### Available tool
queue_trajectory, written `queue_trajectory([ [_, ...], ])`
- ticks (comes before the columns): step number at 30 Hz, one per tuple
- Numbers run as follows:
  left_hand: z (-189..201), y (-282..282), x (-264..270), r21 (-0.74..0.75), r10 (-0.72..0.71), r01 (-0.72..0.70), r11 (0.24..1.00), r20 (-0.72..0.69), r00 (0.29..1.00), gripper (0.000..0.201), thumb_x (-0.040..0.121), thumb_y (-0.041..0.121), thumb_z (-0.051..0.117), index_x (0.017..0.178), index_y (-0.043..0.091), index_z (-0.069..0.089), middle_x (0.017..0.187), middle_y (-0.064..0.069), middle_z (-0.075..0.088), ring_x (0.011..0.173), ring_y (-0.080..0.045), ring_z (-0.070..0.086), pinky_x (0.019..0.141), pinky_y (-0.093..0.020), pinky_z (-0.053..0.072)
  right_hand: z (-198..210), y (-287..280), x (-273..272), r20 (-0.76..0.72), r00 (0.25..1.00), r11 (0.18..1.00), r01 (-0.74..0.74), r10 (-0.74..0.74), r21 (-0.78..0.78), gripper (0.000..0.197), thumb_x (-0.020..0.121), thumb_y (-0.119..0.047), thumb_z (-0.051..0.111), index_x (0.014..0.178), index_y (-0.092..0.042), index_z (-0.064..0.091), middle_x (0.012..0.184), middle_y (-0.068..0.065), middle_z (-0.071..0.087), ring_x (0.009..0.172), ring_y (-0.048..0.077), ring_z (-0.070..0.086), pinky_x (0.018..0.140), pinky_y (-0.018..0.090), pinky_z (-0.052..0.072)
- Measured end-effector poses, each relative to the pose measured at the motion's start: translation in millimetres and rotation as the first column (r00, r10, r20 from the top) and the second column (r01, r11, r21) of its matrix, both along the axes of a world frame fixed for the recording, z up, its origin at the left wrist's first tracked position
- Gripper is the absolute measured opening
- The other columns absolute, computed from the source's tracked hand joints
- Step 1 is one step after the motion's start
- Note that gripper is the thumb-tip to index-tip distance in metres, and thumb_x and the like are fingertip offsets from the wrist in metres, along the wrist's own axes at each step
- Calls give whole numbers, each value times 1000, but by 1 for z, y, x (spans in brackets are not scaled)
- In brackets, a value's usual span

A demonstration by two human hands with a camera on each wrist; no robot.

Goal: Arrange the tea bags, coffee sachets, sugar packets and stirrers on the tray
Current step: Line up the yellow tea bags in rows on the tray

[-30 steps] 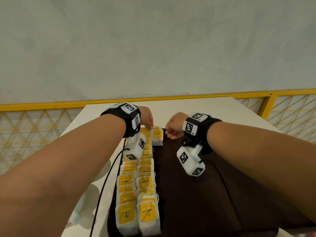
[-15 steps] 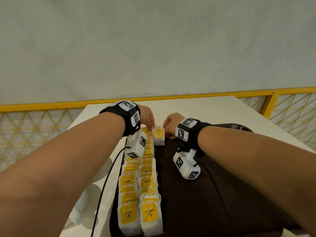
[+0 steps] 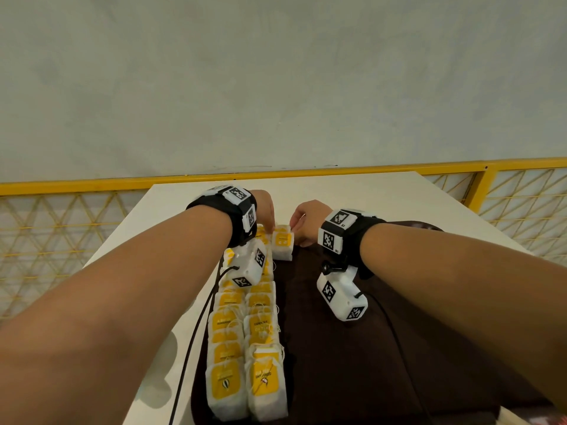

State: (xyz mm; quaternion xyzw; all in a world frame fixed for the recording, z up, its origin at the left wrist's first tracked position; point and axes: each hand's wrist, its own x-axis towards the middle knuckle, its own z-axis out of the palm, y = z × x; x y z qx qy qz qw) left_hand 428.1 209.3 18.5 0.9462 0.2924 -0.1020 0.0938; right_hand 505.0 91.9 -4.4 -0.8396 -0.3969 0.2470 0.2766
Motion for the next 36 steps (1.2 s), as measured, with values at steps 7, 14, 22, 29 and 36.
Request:
queue_trajectory([
  [7, 2, 4, -1, 7, 16, -16, 1000, 29, 999, 34, 84, 24, 71, 111, 5, 69, 118, -7, 66, 112, -22, 58, 98, -36, 46, 5, -10, -5, -242, 967, 997, 80, -81, -12, 12, 88, -5, 63, 79, 0, 57, 78, 18, 66, 60, 22, 63, 72, 37, 56],
  [14, 4, 3, -5, -1, 32, -32, 999, 73, 997, 33, 84, 28, 70, 107, 4, 68, 115, -9, 66, 97, -19, 57, 80, -29, 42, 2, -9, -14, -195, 981, 997, 29, -16, 67, 26, 80, 4, 72, 72, -6, 49, 73, 20, 62, 60, 23, 64, 62, 32, 57],
  [22, 8, 8, -10, -21, 56, -54, 998, 78, 995, 32, 85, 28, 69, 108, 6, 67, 118, -7, 65, 111, -23, 58, 86, -30, 43, 1, -11, -16, -55, 998, 994, 30, -24, 106, 17, 75, -5, 78, 79, -7, 61, 76, 7, 60, 85, 30, 67, 82, 44, 57],
  [29, 9, 4, -15, -82, 50, -39, 996, 130, 990, 26, 87, 23, 68, 108, 9, 69, 117, -5, 65, 112, -20, 58, 91, -30, 43, -3, -11, -18, -72, 996, 986, 71, -61, 150, 14, 82, -5, 70, 76, -11, 59, 90, 15, 65, 90, 34, 69, 82, 46, 57],
  [36, 85, -31, -47, -486, 191, 59, 872, 448, 873, 3, 87, 9, 64, 86, 9, 67, 76, -5, 65, 70, -16, 56, 70, -28, 45, 37, -45, -50, -311, 950, 983, 74, -19, 166, 19, 86, 3, 62, 81, -14, 55, 85, 10, 59, 81, 21, 58, 81, 38, 54],
])
